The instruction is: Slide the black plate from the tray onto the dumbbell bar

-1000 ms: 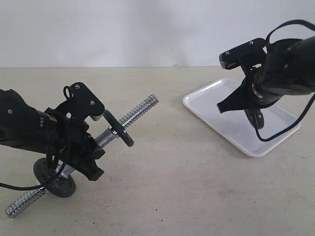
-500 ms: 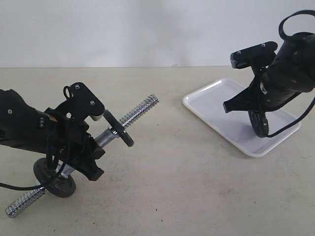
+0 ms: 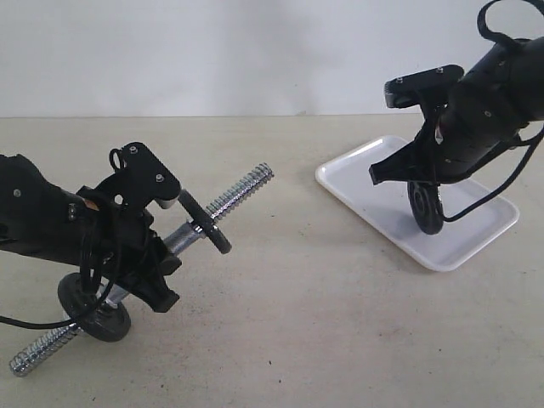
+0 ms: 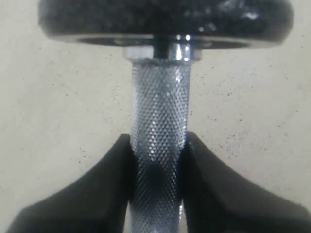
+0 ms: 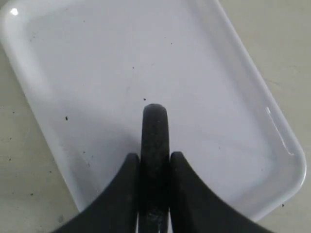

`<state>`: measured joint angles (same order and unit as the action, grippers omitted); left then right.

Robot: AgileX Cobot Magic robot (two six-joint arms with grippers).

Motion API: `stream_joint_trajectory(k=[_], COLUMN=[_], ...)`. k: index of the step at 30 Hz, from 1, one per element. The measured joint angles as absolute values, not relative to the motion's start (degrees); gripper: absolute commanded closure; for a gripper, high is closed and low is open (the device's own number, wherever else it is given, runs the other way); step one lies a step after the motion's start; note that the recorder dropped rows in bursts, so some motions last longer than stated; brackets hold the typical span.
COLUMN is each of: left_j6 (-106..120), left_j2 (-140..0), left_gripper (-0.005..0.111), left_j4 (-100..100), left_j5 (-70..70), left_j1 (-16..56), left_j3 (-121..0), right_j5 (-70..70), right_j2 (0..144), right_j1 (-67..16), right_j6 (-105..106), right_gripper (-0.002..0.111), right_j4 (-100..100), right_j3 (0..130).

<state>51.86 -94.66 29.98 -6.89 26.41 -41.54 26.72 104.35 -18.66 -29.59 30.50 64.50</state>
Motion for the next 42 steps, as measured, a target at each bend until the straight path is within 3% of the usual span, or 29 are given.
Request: stream_joint_trajectory(k=[18, 42], left_j6=[51.97, 51.97], left_j2=[-94.66, -94.66], left_gripper=[0.102, 0.102], left_j4=[29.98, 29.98], left_j5=[-6.89, -6.89], left_j1=[26.41, 26.41], left_j3=[-41.54, -41.54], right_j5=[33.69, 35.37], right_j2=[105.88, 106.35], right_j1=[-18.66, -18.66], right_j6=[-15.33, -12.87], right_gripper=[0.108, 0.108], right_j4=[18.03, 17.44], right_j3=[70.1, 70.72])
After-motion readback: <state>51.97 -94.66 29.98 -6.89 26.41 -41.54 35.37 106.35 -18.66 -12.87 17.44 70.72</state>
